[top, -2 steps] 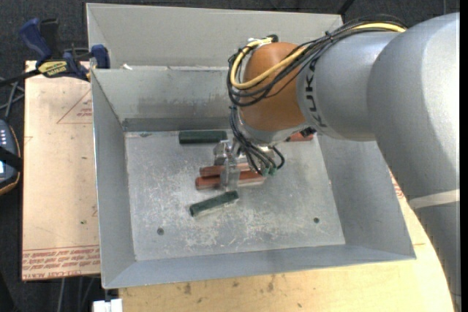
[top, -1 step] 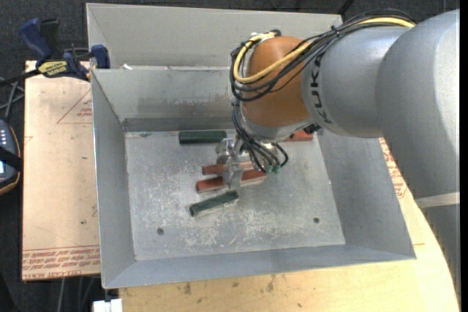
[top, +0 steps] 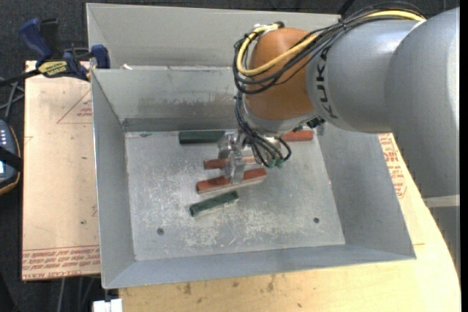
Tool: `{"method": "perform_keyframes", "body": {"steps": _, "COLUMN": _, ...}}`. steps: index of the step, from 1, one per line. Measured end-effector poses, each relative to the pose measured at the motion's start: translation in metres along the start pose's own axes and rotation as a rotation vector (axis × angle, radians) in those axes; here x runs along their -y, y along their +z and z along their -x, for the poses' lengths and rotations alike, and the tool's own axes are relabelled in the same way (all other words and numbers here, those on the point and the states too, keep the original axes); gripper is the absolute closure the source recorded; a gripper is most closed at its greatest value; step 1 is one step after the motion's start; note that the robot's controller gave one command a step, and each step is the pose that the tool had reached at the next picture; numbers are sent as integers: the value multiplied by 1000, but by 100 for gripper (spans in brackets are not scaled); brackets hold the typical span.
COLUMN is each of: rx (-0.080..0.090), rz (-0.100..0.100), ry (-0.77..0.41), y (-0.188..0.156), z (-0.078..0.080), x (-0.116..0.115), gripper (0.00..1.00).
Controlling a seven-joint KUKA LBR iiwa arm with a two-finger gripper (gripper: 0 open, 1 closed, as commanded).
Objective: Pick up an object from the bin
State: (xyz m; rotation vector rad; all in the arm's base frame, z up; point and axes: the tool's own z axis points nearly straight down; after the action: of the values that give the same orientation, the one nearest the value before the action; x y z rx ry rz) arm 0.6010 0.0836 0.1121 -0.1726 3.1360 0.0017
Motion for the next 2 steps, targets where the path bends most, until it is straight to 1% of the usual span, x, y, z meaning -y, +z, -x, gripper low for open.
{"method": "perform_keyframes", "body": {"steps": 1, "rx": 5, "rz": 0, "ry": 0, "y": -12, "z": 1, "x": 0, "gripper": 100}}
{"method": "perform_keyframes", "body": {"steps": 2, "rx": 6, "rz": 0, "ry": 0, "y": -18, "z": 2, "x": 0, "gripper": 100}}
